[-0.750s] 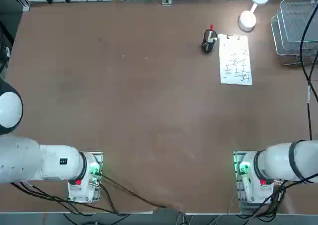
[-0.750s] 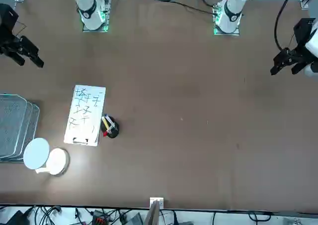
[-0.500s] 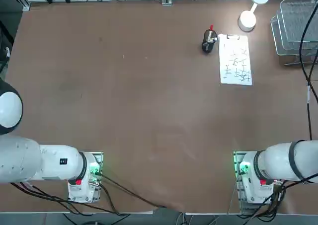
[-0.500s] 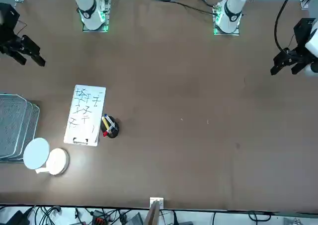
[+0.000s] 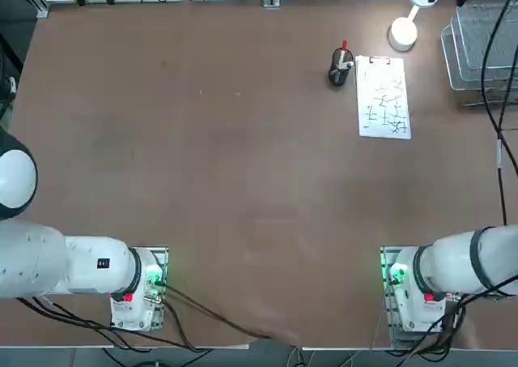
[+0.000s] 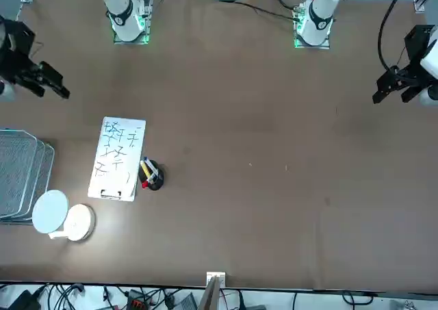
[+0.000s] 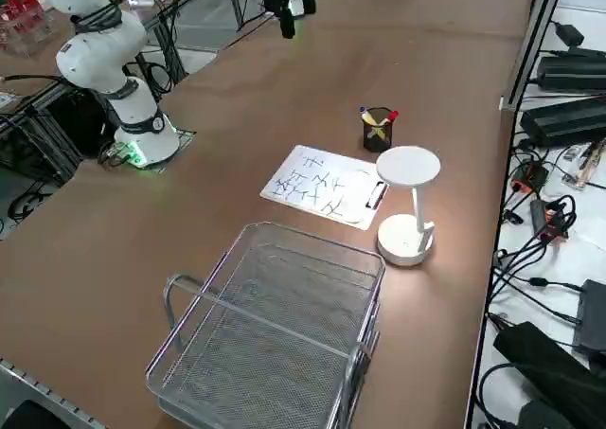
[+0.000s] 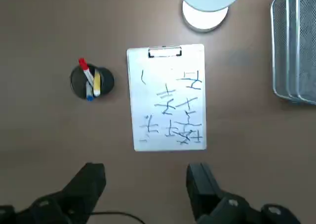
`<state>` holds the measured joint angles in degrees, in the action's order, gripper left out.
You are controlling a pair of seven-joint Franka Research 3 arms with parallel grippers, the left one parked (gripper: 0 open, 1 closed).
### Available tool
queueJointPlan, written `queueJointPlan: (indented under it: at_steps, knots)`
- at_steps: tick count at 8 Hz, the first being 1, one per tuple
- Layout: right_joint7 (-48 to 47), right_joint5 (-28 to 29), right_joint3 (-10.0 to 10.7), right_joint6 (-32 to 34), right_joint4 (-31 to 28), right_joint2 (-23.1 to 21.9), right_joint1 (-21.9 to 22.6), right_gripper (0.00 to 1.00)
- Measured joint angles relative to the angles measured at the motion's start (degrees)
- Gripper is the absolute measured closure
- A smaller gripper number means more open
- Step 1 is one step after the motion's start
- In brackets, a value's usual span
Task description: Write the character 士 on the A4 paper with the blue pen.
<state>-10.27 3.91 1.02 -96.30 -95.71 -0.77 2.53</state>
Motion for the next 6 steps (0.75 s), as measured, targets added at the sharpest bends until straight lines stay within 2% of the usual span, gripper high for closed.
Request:
queueJointPlan:
  at_steps: [4,6]
  knots:
    - [-23.37,1.72,-3.95,-15.56,-5.52,5.54,2.09,0.00]
    - [-31.71,1.92,-5.11,-22.83,-8.38,8.14,2.43,0.00]
